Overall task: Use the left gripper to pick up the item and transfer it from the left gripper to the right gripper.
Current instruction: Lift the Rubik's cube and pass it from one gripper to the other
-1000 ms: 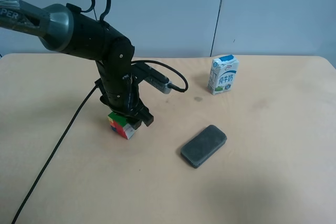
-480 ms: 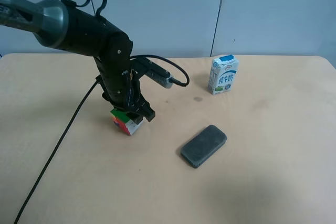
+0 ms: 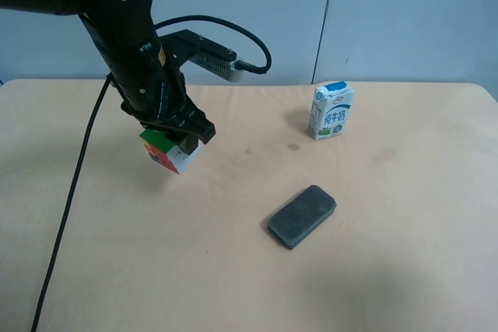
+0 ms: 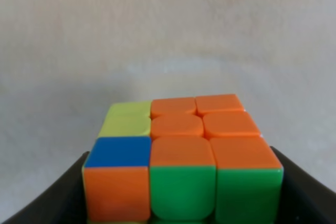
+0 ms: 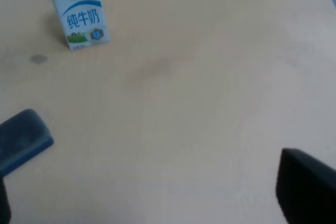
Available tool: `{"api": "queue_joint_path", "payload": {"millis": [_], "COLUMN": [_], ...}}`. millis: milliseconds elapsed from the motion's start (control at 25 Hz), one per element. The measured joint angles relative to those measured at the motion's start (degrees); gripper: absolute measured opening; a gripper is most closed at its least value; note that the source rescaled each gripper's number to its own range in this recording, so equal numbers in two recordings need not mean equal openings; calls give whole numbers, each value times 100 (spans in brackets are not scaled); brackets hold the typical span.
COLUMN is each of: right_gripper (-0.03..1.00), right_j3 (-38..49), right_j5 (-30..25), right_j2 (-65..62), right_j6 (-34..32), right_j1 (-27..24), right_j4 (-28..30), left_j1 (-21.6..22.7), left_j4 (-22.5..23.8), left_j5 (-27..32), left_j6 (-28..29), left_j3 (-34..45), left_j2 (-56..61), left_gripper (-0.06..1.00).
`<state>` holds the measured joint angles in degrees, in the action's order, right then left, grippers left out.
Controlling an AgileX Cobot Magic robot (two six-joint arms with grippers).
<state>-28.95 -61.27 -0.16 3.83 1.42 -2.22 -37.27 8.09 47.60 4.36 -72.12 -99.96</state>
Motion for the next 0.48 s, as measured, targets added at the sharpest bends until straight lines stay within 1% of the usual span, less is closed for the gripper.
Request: {"api": "queue_joint_path", "payload": {"millis": [200,360,480], "right_gripper": [100,100,100], "right_j3": [0,0,0], "right_j5": [0,0,0], "right_j2": [0,0,0], "right_j6": [0,0,0], "right_j1": [0,0,0], "right_j4": [0,0,0], "left_j1": [-309,-709,-1042], "left_j4": [-88,-104,-204], "left_j5": [207,206,72], "left_j6": [-29,-111,-219], "left_j3": [12,12,12], "left_j2": [384,550,655], "left_gripper": [1,1,1]}}
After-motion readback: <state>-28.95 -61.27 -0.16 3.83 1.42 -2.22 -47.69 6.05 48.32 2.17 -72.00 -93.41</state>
